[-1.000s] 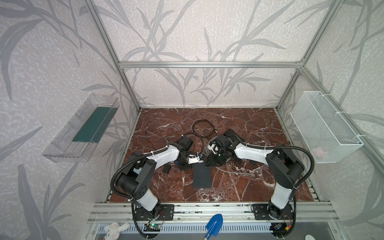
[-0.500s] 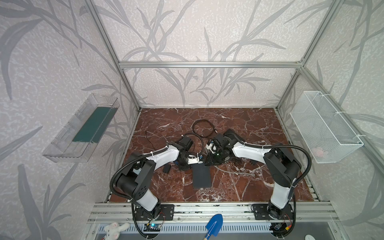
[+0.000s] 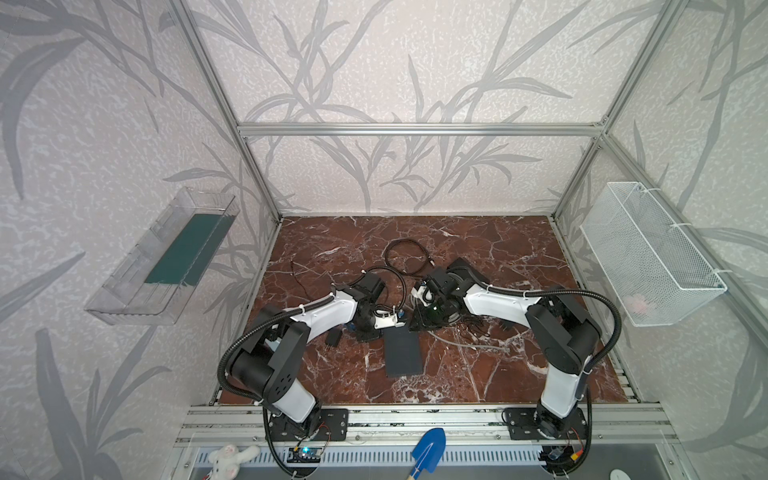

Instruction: Insert the plug into the switch port

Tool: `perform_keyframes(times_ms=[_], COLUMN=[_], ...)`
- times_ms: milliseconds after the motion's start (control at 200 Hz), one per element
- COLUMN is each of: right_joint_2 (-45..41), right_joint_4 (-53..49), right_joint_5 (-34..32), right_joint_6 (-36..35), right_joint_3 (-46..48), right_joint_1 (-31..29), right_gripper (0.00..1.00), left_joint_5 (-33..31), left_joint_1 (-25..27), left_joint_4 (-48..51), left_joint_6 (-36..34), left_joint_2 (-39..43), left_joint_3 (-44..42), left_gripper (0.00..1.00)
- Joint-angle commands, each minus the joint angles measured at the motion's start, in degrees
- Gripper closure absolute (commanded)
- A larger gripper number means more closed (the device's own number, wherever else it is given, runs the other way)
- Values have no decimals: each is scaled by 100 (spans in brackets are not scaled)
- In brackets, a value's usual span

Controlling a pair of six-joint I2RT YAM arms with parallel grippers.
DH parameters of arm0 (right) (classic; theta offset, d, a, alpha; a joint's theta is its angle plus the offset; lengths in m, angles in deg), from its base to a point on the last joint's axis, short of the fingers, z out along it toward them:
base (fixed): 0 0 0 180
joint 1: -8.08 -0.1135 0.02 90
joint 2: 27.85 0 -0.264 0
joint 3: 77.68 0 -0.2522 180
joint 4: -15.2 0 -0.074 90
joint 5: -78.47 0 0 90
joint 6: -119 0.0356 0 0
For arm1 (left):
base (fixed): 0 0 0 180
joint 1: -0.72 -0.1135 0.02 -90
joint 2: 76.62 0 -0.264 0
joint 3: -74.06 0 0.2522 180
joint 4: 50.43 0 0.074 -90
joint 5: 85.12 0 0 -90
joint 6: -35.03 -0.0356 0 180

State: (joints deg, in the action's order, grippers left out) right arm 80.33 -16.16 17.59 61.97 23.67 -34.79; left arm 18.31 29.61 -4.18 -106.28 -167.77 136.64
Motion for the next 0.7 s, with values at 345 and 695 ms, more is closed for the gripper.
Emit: perform_keyframes(times_ms=[345, 695], right_joint_2=[912, 1141], right_joint_4=[1762, 1500], right_joint_5=[732, 1076], right_joint_6=[-20, -328], right_joint_3=[-53, -366], right_joint_1=[-588, -691], right_gripper=[69, 69], left_joint_5=[2063, 2405], left_joint_1=[360, 413], left_joint_4=[-2632, -2850], left_joint_6=[466, 436], left_joint_2=[239, -68], left_joint_3=[10, 274], left_gripper=[100, 100])
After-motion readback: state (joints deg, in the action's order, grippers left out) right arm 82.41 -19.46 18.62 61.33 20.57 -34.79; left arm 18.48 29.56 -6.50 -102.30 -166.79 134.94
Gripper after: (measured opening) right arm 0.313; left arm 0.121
